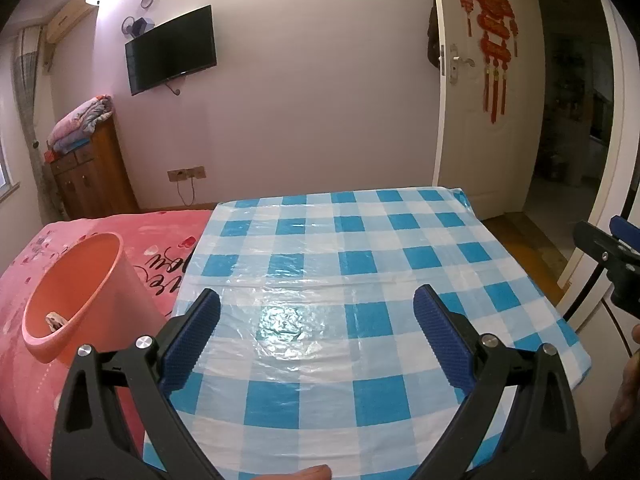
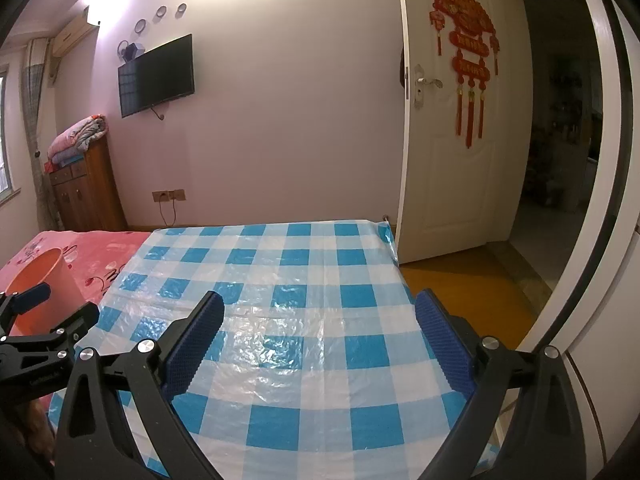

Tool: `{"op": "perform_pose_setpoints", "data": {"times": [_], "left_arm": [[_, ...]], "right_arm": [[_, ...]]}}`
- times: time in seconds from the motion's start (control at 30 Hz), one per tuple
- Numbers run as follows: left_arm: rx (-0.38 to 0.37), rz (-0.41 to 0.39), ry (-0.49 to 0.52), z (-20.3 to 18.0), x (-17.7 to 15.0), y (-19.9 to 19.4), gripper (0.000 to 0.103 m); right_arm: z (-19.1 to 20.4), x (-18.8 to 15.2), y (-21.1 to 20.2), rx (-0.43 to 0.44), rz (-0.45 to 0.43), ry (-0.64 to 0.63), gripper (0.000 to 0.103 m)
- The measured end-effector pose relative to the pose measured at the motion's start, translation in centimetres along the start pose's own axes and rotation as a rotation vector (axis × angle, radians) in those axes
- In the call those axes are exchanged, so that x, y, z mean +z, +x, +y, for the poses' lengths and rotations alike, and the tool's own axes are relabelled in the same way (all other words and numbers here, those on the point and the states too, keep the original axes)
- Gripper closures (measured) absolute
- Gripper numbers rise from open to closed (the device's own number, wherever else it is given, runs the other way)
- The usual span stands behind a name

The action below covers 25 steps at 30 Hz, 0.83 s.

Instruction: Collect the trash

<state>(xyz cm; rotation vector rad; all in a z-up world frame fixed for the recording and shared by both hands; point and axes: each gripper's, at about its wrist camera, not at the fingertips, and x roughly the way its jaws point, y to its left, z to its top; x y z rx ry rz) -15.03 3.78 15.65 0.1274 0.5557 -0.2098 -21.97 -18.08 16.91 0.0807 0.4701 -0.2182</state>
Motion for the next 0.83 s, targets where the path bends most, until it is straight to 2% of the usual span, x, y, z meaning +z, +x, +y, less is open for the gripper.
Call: {"op": "perform_pose_setpoints", "data": {"times": [0.37, 0.47, 0.63, 0.73, 0.83], "left_arm": [[-0.023, 0.046, -0.009, -0.5, -0.7, 2.8, 0.005], [-0.021, 0.099, -0.011, -0.9, -1.5, 4.9, 0.005], [-0.011, 0.264, -0.059, -1.3, -3.6, 10.9, 0.006], [0.024, 0.320, -0.059, -1.7, -4.7, 13.7, 0.006], [0.027, 0.356, -0.065, -2.0, -5.2, 15.8, 0.006]], "right_arm": [[-0.1, -1.1, 2.2, 0.003, 0.050, 0.001, 0.008], [-0.3, -1.8, 4.5, 0.008, 0.099, 0.009, 0.008], [-0.4, -3.9, 9.5, 0.001, 0.211, 0.014, 0.008], [-0.4, -5.4, 13.1, -0.006, 0.289, 0.012, 0.008], [0.0, -6.6, 16.3, 0.002, 0.351, 0.013, 0.008]]}}
